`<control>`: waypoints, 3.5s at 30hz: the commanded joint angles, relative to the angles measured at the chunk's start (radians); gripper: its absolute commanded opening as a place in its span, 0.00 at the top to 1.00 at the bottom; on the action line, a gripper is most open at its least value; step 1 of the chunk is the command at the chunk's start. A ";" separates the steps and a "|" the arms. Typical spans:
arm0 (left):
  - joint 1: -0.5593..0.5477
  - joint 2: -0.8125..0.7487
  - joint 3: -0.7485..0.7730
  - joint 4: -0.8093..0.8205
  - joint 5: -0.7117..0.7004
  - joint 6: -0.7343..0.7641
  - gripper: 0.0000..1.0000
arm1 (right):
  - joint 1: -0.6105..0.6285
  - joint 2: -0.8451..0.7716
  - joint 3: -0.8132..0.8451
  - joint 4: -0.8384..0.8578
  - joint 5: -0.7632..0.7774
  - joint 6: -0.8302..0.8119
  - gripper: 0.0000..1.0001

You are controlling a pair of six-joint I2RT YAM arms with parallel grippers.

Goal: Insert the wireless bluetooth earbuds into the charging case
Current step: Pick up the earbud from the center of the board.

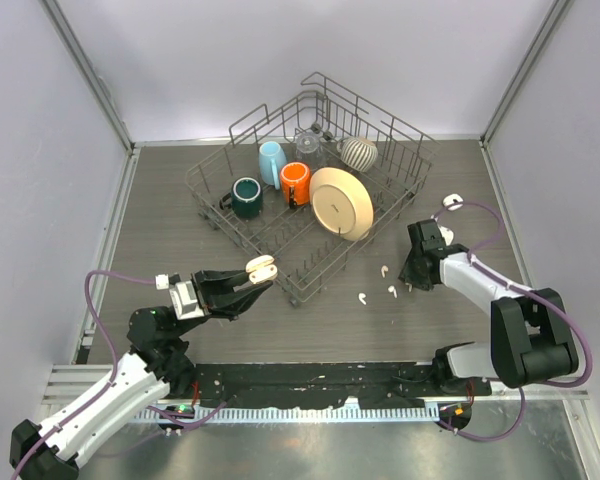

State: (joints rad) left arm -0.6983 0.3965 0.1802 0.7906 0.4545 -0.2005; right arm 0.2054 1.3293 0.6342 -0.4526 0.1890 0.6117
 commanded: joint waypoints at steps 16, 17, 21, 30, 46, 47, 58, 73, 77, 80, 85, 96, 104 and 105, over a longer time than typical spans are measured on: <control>-0.003 0.015 0.015 0.044 -0.014 0.006 1.00 | 0.006 -0.124 -0.111 0.028 -0.025 0.180 0.57; -0.003 0.013 0.015 0.044 -0.014 0.007 1.00 | 0.008 -0.121 -0.108 0.028 -0.039 0.177 0.57; -0.003 0.019 0.012 0.053 -0.011 0.006 1.00 | 0.012 -0.104 -0.106 0.043 -0.056 0.161 0.57; -0.003 0.013 0.010 0.052 -0.013 0.001 1.00 | 0.023 -0.048 -0.080 0.069 -0.083 0.137 0.57; -0.001 0.027 0.013 0.061 -0.011 0.001 1.00 | 0.038 -0.059 -0.014 -0.031 0.083 0.069 0.57; -0.003 0.028 0.012 0.061 -0.011 0.001 1.00 | 0.038 -0.056 -0.010 -0.025 0.076 0.068 0.57; -0.003 0.007 0.007 0.039 -0.020 0.009 1.00 | 0.037 0.021 0.056 0.019 0.061 0.007 0.55; -0.003 -0.005 -0.002 0.032 -0.034 0.012 1.00 | 0.038 0.082 0.078 0.045 0.075 0.033 0.56; -0.003 -0.004 0.001 0.026 -0.034 0.016 1.00 | 0.037 0.096 0.075 0.035 0.083 0.034 0.61; -0.003 -0.004 -0.001 0.025 -0.034 0.016 1.00 | 0.038 0.087 0.061 0.037 0.076 0.034 0.62; -0.003 0.002 -0.001 0.030 -0.034 0.018 1.00 | 0.038 0.073 0.050 0.035 0.075 0.033 0.66; -0.003 0.002 0.002 0.033 -0.030 0.013 1.00 | 0.038 0.059 0.048 0.032 0.064 0.020 0.78; -0.003 0.001 0.004 0.033 -0.027 0.012 1.00 | 0.038 0.008 0.042 0.029 0.055 -0.009 0.91; -0.003 0.001 0.004 0.033 -0.027 0.010 1.00 | 0.037 0.002 0.044 0.026 0.052 -0.013 0.92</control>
State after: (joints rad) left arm -0.6983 0.4000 0.1772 0.7925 0.4370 -0.2005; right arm 0.2401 1.3876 0.6796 -0.4274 0.2409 0.6247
